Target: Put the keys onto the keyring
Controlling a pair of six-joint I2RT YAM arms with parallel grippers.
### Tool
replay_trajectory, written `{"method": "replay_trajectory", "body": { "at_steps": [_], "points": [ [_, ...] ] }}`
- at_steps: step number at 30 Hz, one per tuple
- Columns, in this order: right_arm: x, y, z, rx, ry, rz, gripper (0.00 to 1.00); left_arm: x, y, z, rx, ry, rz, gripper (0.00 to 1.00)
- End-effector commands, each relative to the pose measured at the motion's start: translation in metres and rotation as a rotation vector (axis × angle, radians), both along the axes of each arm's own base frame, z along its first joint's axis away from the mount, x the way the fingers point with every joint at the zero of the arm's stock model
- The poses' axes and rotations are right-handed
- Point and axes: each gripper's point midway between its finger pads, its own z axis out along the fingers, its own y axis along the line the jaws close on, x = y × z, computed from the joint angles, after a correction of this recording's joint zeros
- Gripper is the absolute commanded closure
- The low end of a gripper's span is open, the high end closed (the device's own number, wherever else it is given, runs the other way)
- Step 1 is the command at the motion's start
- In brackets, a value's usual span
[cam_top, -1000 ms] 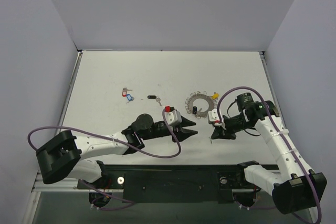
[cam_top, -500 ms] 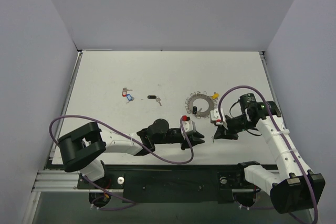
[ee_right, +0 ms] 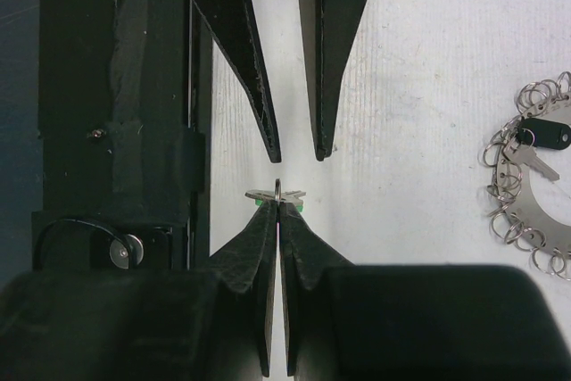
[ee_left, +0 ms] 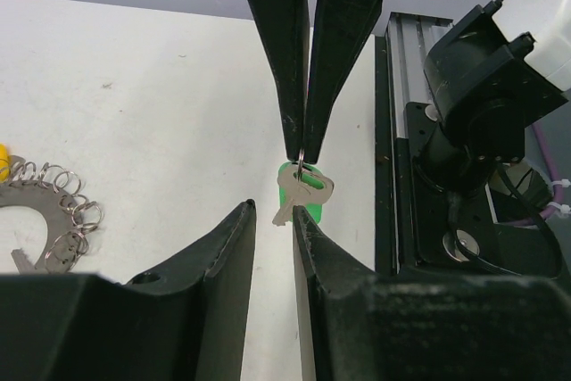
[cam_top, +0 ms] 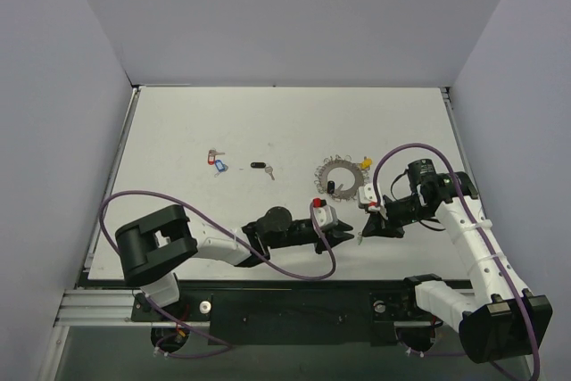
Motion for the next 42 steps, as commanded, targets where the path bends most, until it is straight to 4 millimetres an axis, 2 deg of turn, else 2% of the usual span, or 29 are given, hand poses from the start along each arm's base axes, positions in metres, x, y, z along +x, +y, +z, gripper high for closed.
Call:
{"method": "replay_trajectory", "body": {
  "at_steps": [1,12,22,29,37,38,42],
  "points": [
    [-0.013,0.004,0.005,0.046,0.050,-0.004,1.00,0.005,-0.011,0.033,-0.116,-0.061,0.010,0.67],
    [-0.014,0.005,0.005,0.057,0.058,-0.004,1.00,-0.003,-0.017,0.037,-0.144,-0.062,-0.026,0.68],
    [-0.014,0.007,0.006,0.069,0.060,-0.003,1.00,-0.008,-0.020,0.039,-0.151,-0.060,-0.046,0.75],
    [-0.014,0.007,0.005,0.069,0.063,-0.005,1.00,-0.009,-0.021,0.038,-0.149,-0.057,-0.057,0.76],
    [-0.014,0.007,0.004,0.073,0.066,-0.005,1.00,-0.013,-0.021,0.040,-0.162,-0.052,-0.080,0.93],
    [-0.014,0.007,0.005,0.073,0.065,-0.005,1.00,-0.014,-0.021,0.041,-0.163,-0.051,-0.081,0.99],
    [-0.014,0.007,0.004,0.073,0.068,-0.006,1.00,-0.017,-0.020,0.041,-0.152,-0.053,-0.099,1.00]
  ]
}}
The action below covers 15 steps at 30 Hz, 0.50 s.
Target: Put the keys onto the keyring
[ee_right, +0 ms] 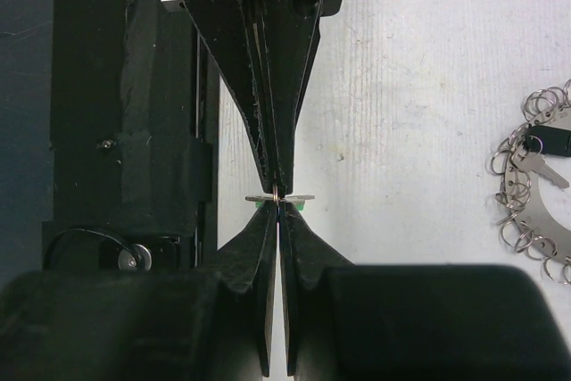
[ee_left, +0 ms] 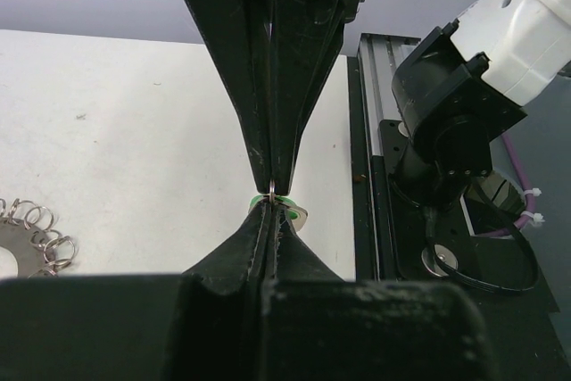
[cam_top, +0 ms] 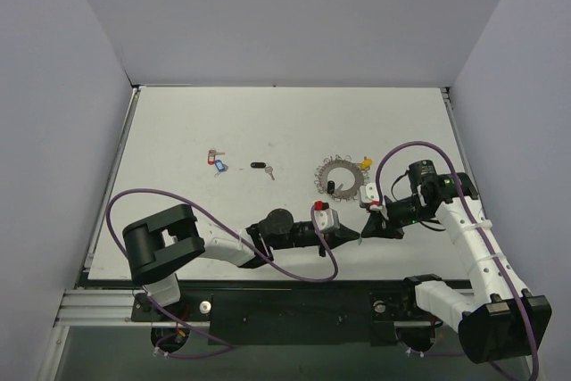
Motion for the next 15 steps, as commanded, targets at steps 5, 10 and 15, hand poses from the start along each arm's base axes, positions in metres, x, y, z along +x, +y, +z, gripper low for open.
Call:
{"method": "replay_trajectory", "body": {
  "at_steps": [5,10,15],
  "points": [
    [-0.008,0.001,0.008,0.064,0.057,-0.056,0.71,-0.003,-0.002,0.024,0.031,0.004,-0.066,1.00],
    [-0.006,-0.001,0.015,0.103,0.049,-0.102,0.50,0.001,0.016,0.004,0.243,0.050,-0.079,1.00],
    [-0.007,0.002,0.018,0.129,0.057,-0.102,0.44,-0.001,0.033,-0.007,0.428,0.020,-0.104,1.00]
  ]
}}
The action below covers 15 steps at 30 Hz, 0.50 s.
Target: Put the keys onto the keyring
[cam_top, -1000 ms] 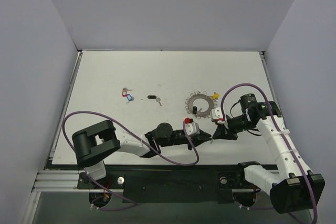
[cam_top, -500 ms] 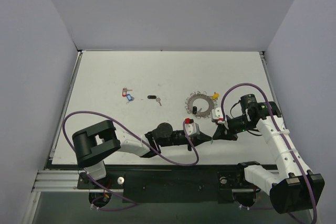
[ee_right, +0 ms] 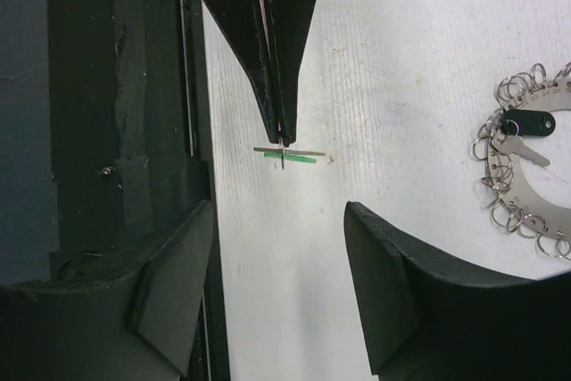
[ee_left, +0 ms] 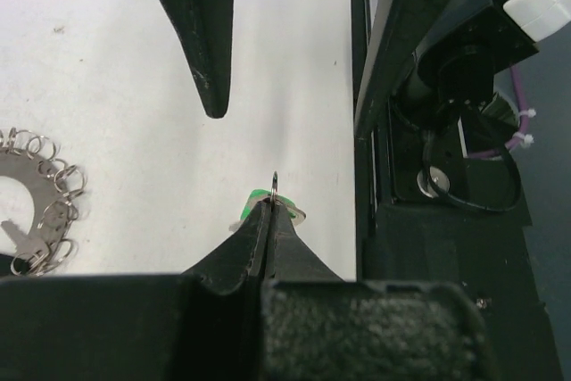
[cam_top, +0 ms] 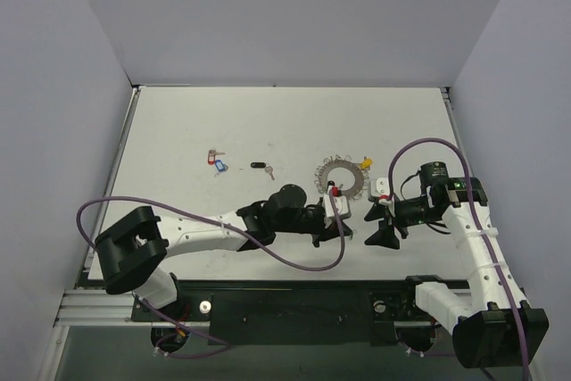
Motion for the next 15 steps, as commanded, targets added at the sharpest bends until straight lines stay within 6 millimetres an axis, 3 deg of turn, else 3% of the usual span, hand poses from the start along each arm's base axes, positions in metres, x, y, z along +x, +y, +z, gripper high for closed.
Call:
{"method": "replay_trajectory", "body": {
  "at_steps": [1,5,9,12,13,14,15],
  "points": [
    [-0.012,0.010,0.009,0.082,0.050,0.006,0.43,-0.007,0.018,0.001,0.159,-0.033,-0.060,1.00],
    [-0.014,0.018,0.018,0.151,0.065,0.005,0.41,-0.006,0.022,0.014,0.060,-0.070,-0.040,1.00],
    [-0.014,0.023,0.025,0.207,0.081,-0.011,0.41,-0.005,0.026,0.042,-0.223,-0.052,0.020,1.00],
    [-0.010,0.025,0.030,0.238,0.092,-0.030,0.48,-0.006,0.029,0.064,-0.403,-0.021,0.041,1.00],
    [-0.010,0.026,0.030,0.244,0.100,-0.035,0.50,-0.005,0.028,0.061,-0.417,-0.006,0.047,1.00],
    [-0.009,0.027,0.030,0.250,0.099,-0.038,0.56,-0.006,0.029,0.073,-0.482,-0.011,0.045,1.00],
    [-0.009,0.027,0.031,0.259,0.114,-0.046,0.62,-0.004,0.028,0.069,-0.496,0.008,0.058,1.00]
  ]
}}
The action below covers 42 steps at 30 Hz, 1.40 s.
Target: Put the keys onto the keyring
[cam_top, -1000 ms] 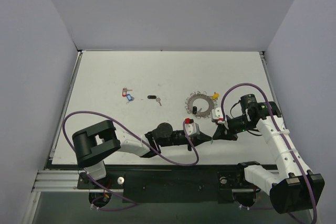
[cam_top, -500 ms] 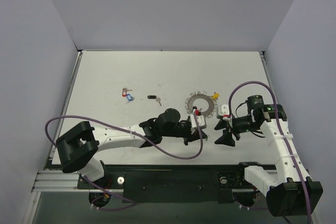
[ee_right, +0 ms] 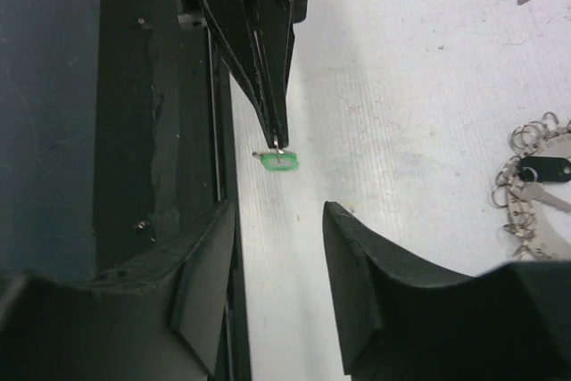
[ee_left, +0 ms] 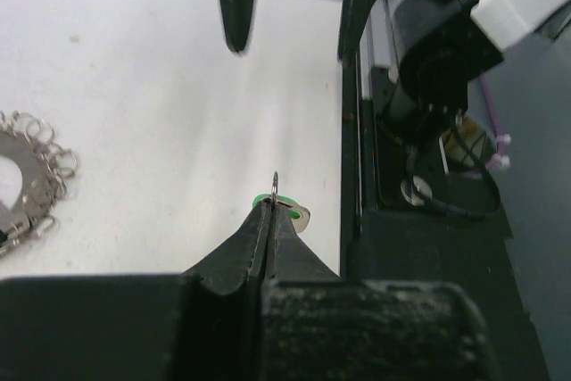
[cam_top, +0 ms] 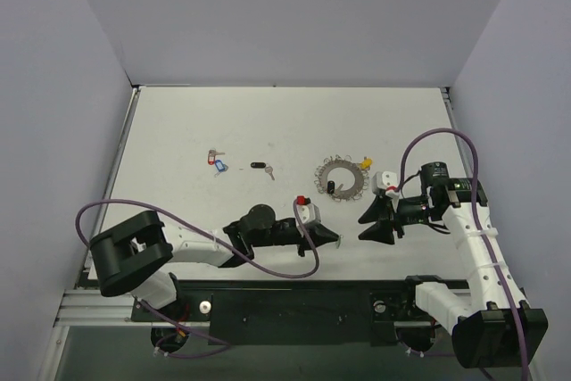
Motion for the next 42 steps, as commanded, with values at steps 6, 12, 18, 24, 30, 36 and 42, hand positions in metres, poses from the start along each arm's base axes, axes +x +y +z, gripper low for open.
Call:
{"method": "replay_trajectory", "body": {
  "at_steps": [6,12,18,24,30,36,42],
  "points": [
    [-0.003,0.012,0.008,0.103,0.064,-0.018,0.72,0.005,-0.013,0.101,-0.498,-0.051,0.003,1.00],
    [0.000,0.011,0.006,0.093,0.054,-0.020,0.75,0.006,-0.017,0.106,-0.491,-0.069,-0.006,1.00],
    [0.000,0.013,0.005,0.096,0.057,-0.015,0.77,0.004,-0.020,0.107,-0.505,-0.053,-0.020,1.00],
    [-0.001,0.014,0.005,0.098,0.063,-0.009,0.80,0.004,-0.022,0.107,-0.506,-0.052,-0.021,1.00],
    [-0.002,0.017,0.003,0.098,0.069,0.002,0.84,0.003,-0.022,0.107,-0.505,-0.051,-0.018,1.00],
    [-0.002,0.018,0.003,0.101,0.070,0.007,0.86,0.002,-0.025,0.107,-0.508,-0.047,-0.022,1.00],
    [-0.002,0.019,0.001,0.097,0.073,0.015,0.89,0.002,-0.026,0.107,-0.510,-0.043,-0.018,1.00]
  ]
}}
